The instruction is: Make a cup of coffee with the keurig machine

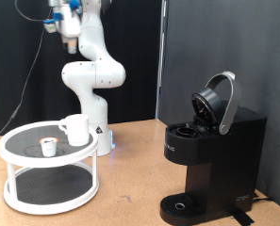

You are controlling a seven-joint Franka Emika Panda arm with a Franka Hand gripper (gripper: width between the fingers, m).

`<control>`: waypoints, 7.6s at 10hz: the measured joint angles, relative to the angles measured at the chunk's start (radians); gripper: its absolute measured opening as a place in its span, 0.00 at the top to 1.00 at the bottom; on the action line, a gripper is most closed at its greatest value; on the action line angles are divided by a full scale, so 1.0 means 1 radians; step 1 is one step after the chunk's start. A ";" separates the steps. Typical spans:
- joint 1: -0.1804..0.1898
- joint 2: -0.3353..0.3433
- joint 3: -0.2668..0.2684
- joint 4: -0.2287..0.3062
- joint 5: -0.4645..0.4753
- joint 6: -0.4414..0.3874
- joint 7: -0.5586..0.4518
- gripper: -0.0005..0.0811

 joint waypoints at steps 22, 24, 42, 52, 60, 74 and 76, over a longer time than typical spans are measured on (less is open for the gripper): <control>-0.039 0.198 -0.099 -0.294 -0.051 0.597 -0.016 0.09; -0.040 0.242 -0.099 -0.318 -0.072 0.669 -0.001 0.09; -0.049 0.446 -0.101 -0.375 -0.119 0.888 0.000 0.37; -0.049 0.323 -0.118 -0.241 -0.003 0.584 -0.155 0.54; 0.042 0.318 -0.093 -0.185 0.413 0.452 -0.084 0.54; 0.165 0.335 -0.043 -0.150 0.774 0.407 -0.101 0.54; 0.194 0.357 -0.018 -0.114 0.830 0.397 -0.082 0.54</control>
